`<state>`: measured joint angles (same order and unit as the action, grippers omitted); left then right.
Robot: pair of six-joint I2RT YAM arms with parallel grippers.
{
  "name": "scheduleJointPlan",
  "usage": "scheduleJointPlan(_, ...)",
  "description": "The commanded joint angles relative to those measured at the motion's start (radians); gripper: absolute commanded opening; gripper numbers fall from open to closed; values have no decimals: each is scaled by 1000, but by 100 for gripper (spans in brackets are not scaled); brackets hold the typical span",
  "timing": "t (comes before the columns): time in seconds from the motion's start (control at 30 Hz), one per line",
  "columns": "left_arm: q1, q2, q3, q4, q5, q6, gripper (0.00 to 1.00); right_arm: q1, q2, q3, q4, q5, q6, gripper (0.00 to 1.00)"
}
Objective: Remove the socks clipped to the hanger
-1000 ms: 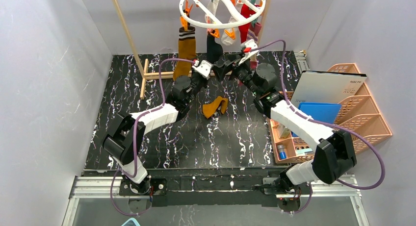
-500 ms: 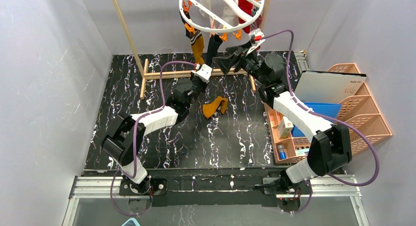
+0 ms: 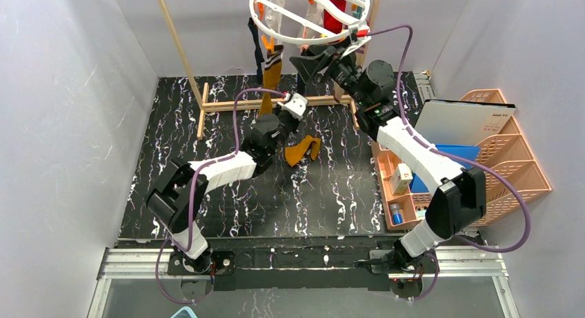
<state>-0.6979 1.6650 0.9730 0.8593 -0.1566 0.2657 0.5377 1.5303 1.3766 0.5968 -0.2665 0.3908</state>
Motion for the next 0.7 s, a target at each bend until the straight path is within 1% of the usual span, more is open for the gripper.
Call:
scheduleJointPlan(0.0, -27, 26, 45, -8, -45, 20, 0, 12, 62, 101, -26, 144, 33, 92)
scheduleJointPlan(0.17, -41, 51, 68, -8, -53, 27, 0, 22, 110, 173, -110, 218, 29, 92)
scheduleJointPlan(0.5, -51, 66, 76, -8, -73, 38, 0, 24, 77, 162, -158, 322, -36, 92)
scheduleJointPlan(0.67, -51, 66, 75, -8, -83, 41, 0, 24, 73, 167, -175, 351, -67, 93)
